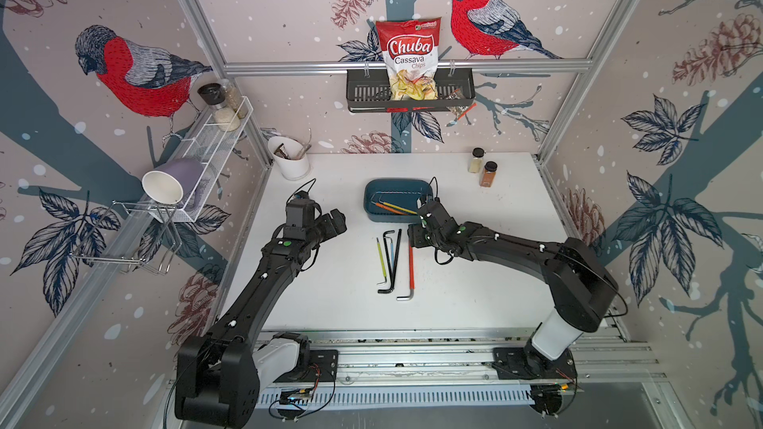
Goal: Put the hex key on the desktop into the storage box
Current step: Pick up the Allen key from the center of the board.
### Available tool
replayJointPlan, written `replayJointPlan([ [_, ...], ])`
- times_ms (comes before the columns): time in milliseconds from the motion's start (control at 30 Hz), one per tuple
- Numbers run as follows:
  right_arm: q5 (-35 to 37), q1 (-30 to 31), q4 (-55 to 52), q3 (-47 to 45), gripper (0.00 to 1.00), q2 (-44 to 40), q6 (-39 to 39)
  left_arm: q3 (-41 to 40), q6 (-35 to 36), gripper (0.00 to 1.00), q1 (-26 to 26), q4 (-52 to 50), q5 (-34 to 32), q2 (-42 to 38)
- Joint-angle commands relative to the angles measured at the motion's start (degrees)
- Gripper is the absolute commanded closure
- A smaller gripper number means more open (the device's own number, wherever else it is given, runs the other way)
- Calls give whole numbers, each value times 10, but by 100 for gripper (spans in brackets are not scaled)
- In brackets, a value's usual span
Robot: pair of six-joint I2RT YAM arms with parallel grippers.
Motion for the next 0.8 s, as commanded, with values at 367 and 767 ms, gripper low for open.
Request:
replayJointPlan([
  [367,18,19,11,-16,28,-1,106,0,-6,4,1,-6,-26,-30],
  [767,43,50,-38,28,28,60,155,14,2,4,8,-9,50,15],
])
